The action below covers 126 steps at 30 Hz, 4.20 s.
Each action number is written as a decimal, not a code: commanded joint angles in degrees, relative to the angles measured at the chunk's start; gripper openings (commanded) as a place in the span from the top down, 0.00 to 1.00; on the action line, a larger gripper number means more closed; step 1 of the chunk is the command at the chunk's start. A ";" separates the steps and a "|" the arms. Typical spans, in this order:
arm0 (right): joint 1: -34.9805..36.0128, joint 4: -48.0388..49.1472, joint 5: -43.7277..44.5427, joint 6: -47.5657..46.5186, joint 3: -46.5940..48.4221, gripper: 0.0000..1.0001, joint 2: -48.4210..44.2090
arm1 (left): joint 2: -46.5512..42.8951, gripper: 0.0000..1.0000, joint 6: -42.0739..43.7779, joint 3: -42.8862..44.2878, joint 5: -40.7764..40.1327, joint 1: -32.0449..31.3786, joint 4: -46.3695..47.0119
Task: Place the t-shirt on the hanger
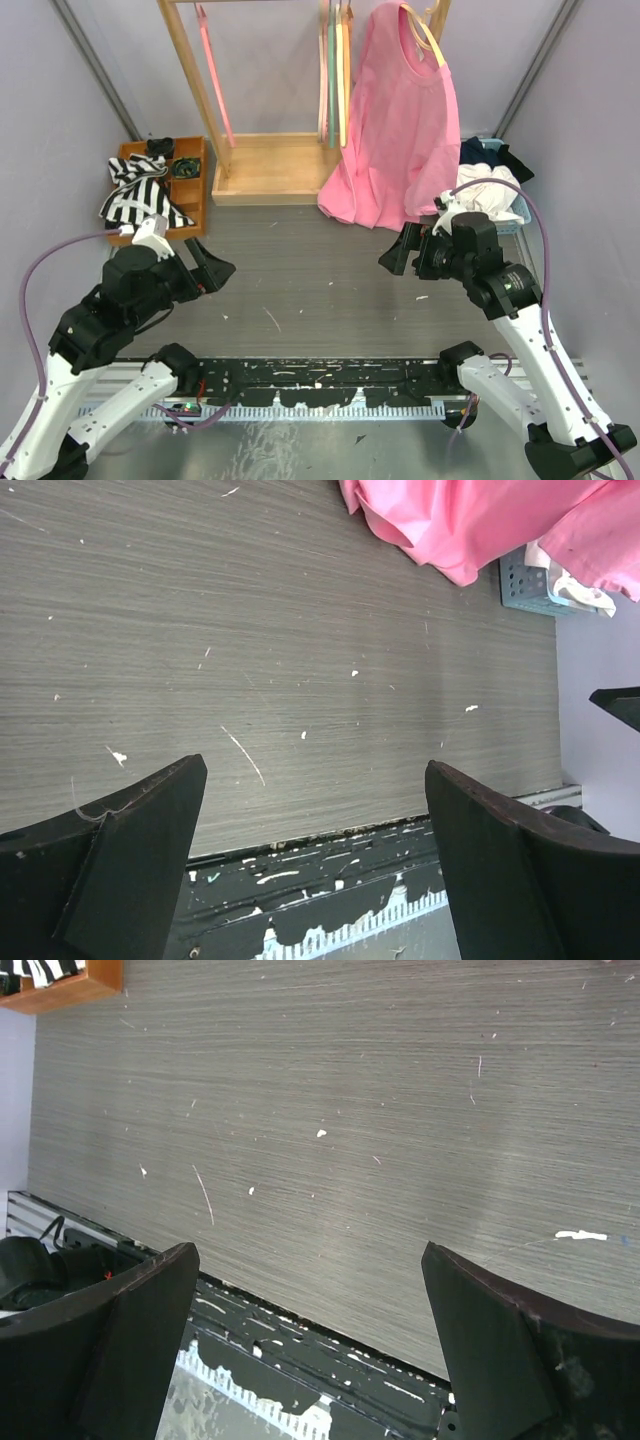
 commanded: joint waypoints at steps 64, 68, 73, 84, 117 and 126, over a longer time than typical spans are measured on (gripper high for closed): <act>-31.34 23.10 7.74 5.70 27.37 0.30 56.58 | 13.84 0.02 11.82 -6.47 13.99 0.36 15.11; -31.07 23.20 7.04 5.22 26.92 0.47 57.84 | 13.72 0.02 11.50 -6.33 13.29 0.36 14.81; -31.02 23.22 6.82 4.30 25.81 0.76 57.30 | 13.55 0.02 11.03 -6.26 12.79 0.37 14.22; -31.52 19.76 8.88 3.32 28.62 0.99 48.45 | 12.51 0.02 11.01 -4.08 11.16 0.36 11.36; -36.26 1.86 -7.28 10.34 69.06 0.99 22.63 | 6.29 0.02 13.98 8.92 9.75 0.31 -0.62; -36.21 19.91 -27.34 27.14 44.86 0.99 11.33 | 6.10 0.02 14.55 10.34 12.52 0.33 -0.35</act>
